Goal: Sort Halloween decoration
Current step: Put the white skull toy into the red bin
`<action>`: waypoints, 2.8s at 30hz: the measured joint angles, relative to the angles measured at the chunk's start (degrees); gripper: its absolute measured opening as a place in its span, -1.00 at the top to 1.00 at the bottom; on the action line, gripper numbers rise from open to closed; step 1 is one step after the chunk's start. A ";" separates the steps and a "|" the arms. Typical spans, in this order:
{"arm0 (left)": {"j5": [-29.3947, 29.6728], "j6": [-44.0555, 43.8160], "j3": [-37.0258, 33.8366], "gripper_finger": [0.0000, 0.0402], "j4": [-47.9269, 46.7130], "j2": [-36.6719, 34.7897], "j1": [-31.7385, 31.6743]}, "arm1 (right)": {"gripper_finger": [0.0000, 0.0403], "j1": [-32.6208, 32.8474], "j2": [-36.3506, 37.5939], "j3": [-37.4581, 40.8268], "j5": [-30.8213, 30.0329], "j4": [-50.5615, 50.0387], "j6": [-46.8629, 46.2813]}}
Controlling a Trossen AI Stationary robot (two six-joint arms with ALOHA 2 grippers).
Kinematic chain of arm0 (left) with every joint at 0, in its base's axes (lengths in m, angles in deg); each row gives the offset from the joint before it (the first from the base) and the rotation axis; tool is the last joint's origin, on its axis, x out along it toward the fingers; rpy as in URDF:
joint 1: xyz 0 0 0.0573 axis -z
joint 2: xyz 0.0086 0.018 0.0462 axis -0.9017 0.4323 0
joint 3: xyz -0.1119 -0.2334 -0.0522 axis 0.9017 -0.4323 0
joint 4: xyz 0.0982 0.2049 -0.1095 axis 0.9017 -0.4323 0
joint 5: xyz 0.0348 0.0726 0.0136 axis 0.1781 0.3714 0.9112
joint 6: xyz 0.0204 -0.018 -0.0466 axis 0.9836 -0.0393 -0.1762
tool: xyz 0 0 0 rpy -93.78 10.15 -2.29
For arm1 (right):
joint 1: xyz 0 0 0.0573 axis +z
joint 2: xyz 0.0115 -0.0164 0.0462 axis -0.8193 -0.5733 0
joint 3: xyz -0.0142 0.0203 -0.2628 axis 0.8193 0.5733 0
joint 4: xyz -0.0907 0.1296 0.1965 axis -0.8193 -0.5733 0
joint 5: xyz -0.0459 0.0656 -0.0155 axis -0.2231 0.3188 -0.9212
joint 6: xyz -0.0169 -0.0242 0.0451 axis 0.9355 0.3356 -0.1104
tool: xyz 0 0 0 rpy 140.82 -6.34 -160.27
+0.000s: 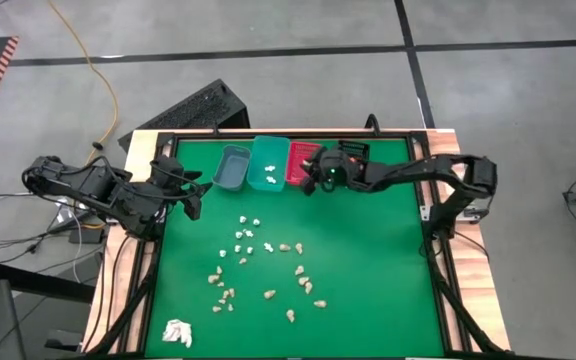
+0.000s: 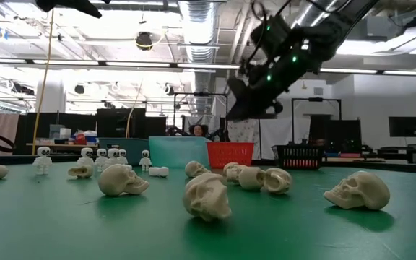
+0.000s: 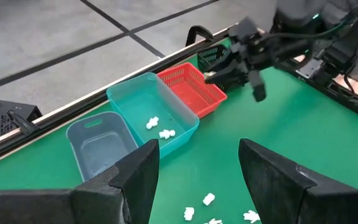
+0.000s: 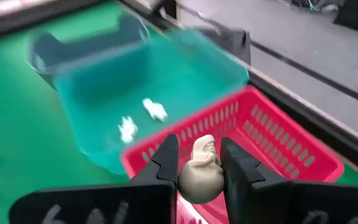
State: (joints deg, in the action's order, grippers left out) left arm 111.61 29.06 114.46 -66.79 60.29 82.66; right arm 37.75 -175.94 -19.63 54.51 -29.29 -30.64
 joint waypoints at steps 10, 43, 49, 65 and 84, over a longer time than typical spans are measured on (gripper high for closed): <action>0.39 0.04 -0.01 -0.05 -0.01 0.01 0.01 | 0.26 -2.34 -2.50 -0.02 0.11 0.36 0.00; 0.87 0.90 -0.01 -0.05 -0.04 0.00 0.00 | 0.04 31.23 -3.40 -0.02 -7.09 -4.10 0.53; 0.21 0.84 -0.01 -0.05 -0.25 -0.02 0.01 | 0.04 34.58 -9.60 -0.04 -9.62 -1.07 -8.15; -0.09 0.46 -0.01 -0.05 -0.39 -0.02 -0.01 | 0.19 38.77 -18.48 -0.21 -20.34 0.18 -27.15; -0.04 -0.35 -0.01 -0.05 -0.39 0.00 0.01 | 0.73 38.15 -18.69 -3.68 -18.24 -0.69 -29.14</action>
State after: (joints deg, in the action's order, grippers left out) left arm 111.57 28.71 114.46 -67.19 60.28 82.67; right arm 75.90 -194.63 -23.31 36.27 -29.98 -59.78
